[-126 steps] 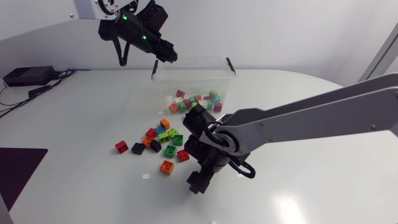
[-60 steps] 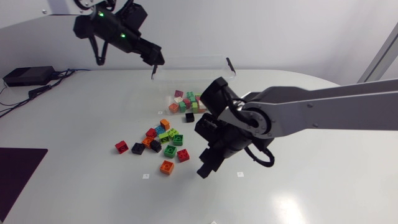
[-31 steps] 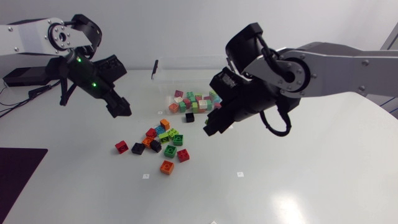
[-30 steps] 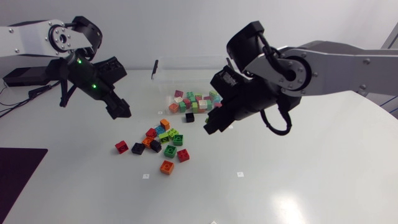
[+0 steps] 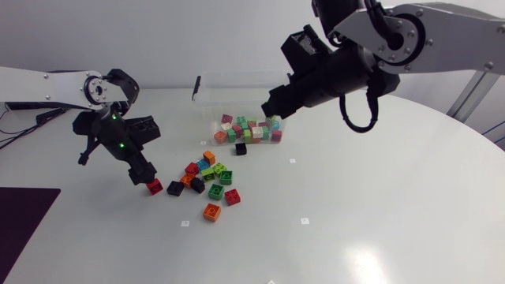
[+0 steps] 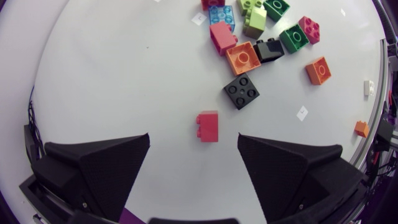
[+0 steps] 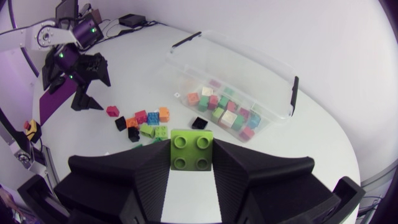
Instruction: Place the duplo bricks in the container
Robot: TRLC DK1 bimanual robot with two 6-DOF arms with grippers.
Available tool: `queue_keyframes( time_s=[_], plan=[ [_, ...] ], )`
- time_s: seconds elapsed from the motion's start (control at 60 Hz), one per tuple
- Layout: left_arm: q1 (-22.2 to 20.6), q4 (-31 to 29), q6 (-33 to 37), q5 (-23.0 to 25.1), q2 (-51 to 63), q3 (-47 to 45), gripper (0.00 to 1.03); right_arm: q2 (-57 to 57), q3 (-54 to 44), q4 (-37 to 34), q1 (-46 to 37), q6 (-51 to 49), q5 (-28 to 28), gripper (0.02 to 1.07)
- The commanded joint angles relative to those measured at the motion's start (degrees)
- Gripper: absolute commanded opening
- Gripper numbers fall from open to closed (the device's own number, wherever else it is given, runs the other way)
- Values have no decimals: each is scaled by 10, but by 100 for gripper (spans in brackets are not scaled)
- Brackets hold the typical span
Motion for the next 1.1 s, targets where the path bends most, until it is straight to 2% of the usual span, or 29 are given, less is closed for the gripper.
queue_keyframes(
  time_s=[0.0, 0.267, 0.333, 0.467, 0.633, 0.683, 0.733, 0.85, 0.9, 1.083],
  plan=[
    [0, 10, 17, -7, 29, -21, 98, 19, 24, 11, -13, 16, -2, 30],
    [-12, 29, 12, -14, 74, -21, 96, 48, 49, 46, -38, 30, -3, 30],
    [-16, 31, 12, -16, 84, -21, 92, 58, 60, 52, -44, 34, -3, 30],
    [-23, 38, 11, -18, 100, -26, 90, 78, 74, 68, -47, 41, -3, 30],
    [-23, 43, 11, -23, 116, -28, 76, 94, 85, 80, -50, 47, -3, 30],
    [-21, 44, 11, -24, 121, -28, 66, 101, 92, 81, -53, 48, -3, 30],
    [-20, 44, 11, -24, 123, -28, 62, 107, 98, 81, -55, 49, -3, 30],
    [-19, 44, 13, -25, 123, -32, 42, 119, 106, 95, -60, 53, -1, 30],
    [-20, 48, 13, -25, 123, -35, 27, 127, 111, 98, -60, 53, -1, 30],
    [-23, 50, 17, -29, 117, -51, 25, 168, 142, 111, -64, 60, 7, 30]
  ],
)
